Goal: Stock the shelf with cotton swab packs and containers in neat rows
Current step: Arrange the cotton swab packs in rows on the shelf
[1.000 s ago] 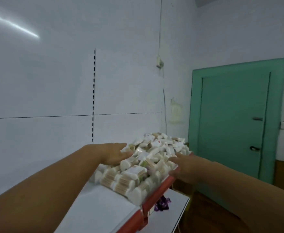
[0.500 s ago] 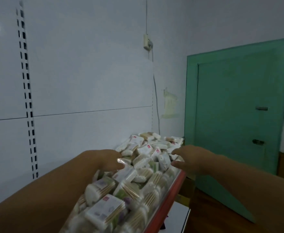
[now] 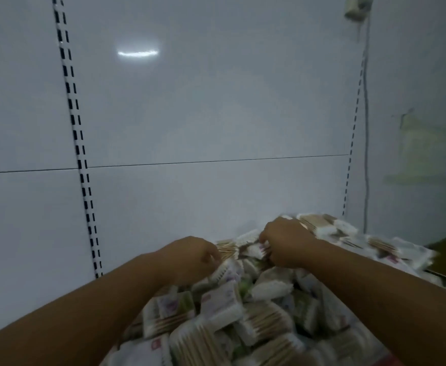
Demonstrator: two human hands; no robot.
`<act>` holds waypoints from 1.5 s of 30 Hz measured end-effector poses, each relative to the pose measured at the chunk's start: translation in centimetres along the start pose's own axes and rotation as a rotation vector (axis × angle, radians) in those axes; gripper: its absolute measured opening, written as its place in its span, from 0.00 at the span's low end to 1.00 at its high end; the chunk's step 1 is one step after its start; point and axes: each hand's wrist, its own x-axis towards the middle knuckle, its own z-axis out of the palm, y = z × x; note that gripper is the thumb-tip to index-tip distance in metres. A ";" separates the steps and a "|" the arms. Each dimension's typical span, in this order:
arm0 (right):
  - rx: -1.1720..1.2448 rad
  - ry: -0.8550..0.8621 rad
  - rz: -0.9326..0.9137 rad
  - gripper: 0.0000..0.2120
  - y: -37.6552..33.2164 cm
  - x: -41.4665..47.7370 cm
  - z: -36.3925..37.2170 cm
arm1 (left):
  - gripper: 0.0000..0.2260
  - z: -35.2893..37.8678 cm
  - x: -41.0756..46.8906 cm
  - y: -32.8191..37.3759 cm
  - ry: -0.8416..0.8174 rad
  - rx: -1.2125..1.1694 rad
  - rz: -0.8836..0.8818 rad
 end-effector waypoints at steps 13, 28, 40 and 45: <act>0.584 0.384 -0.533 0.12 -1.7 -0.9 -6.2 | 0.18 -3.2 -2.4 -0.7 -0.039 -1.502 -0.216; 0.371 -0.187 -0.491 0.18 -5.0 -3.1 -2.9 | 0.11 -1.9 -5.1 -6.5 0.272 -1.480 -0.416; 0.782 0.512 -0.491 0.08 -7.7 -0.6 -5.4 | 0.20 -1.9 -6.7 -5.1 0.309 -1.770 -0.441; 0.705 0.648 -0.677 0.08 -12.9 -0.3 -5.0 | 0.25 -0.9 -10.8 -6.2 0.444 -1.834 -0.266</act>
